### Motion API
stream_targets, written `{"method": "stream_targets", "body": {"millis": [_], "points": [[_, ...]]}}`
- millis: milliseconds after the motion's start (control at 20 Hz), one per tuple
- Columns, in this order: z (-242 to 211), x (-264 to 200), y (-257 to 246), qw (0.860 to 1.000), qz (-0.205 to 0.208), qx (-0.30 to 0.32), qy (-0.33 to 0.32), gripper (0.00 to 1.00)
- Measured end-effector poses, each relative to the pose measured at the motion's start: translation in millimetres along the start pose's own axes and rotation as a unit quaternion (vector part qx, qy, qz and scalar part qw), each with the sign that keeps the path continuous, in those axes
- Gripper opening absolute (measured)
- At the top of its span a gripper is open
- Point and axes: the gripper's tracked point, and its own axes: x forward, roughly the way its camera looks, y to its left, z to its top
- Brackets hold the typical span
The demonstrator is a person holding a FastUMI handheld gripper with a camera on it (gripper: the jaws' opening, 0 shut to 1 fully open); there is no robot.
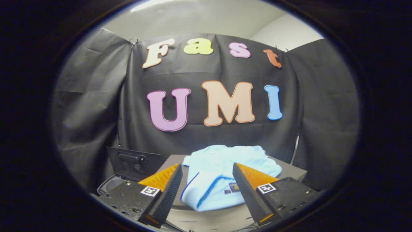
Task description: Put the clothes into the washing machine and then close the washing machine lid.
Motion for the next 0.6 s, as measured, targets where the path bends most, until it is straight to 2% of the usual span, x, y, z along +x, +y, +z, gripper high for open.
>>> {"method": "stream_targets", "body": {"millis": [250,400,600], "points": [[-8.7,61.6,-16.3,0.996,-0.017,-0.011,0.091,0.95],[-34.4,84.2,-23.7,0.986,-0.018,-0.034,0.165,0.95],[-48.4,102.2,-28.0,0.981,-0.014,-0.043,0.190,0.97]]}}
